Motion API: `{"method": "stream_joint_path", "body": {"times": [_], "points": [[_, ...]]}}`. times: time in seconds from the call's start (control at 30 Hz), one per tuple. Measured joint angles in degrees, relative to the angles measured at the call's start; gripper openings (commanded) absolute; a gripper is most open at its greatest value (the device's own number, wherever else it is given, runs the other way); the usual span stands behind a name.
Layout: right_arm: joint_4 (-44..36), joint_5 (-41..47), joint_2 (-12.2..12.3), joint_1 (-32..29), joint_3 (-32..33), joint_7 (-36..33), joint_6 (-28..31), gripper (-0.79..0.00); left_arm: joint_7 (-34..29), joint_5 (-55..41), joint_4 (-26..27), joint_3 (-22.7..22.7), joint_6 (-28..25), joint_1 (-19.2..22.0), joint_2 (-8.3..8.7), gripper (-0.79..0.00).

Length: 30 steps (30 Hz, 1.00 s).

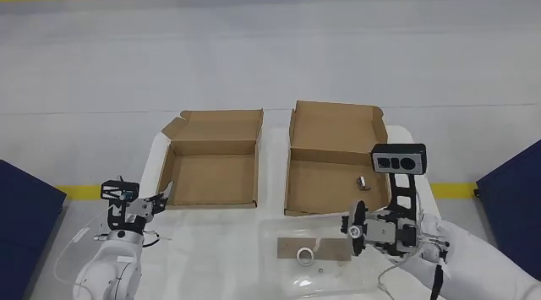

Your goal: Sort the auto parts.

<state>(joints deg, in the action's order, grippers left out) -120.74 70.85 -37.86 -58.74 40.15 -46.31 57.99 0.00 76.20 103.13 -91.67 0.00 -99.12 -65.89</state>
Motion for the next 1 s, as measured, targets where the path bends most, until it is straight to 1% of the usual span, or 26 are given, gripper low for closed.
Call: {"method": "stream_joint_path", "body": {"times": [0.2,0.43,0.53,0.8,0.9,1.0], "points": [[-1.5,2.6,-1.7,-1.5,4.2,-2.5,-2.5,-0.785,0.0,0.0,0.0,0.0,0.0,0.0,0.0,0.0],[-2.3,2.5,-1.9,-1.8,4.3,-1.8,-3.0,-0.785,0.0,0.0,0.0,0.0,0.0,0.0,0.0,0.0],[-4.7,4.1,-2.7,-2.5,4.6,-0.8,-3.6,-0.785,0.0,0.0,0.0,0.0,0.0,0.0,0.0,0.0],[-5.8,11.5,-5.1,-3.7,5.5,-3.9,-4.7,-0.785,0.0,0.0,0.0,0.0,0.0,0.0,0.0,0.0],[-4.8,11.0,-5.7,-4.2,6.8,-4.4,-5.5,-0.785,0.0,0.0,0.0,0.0,0.0,0.0,0.0,0.0],[-4.2,8.7,-6.1,-4.9,8.4,-3.4,-6.3,-0.785,0.0,0.0,0.0,0.0,0.0,0.0,0.0,0.0]]}}
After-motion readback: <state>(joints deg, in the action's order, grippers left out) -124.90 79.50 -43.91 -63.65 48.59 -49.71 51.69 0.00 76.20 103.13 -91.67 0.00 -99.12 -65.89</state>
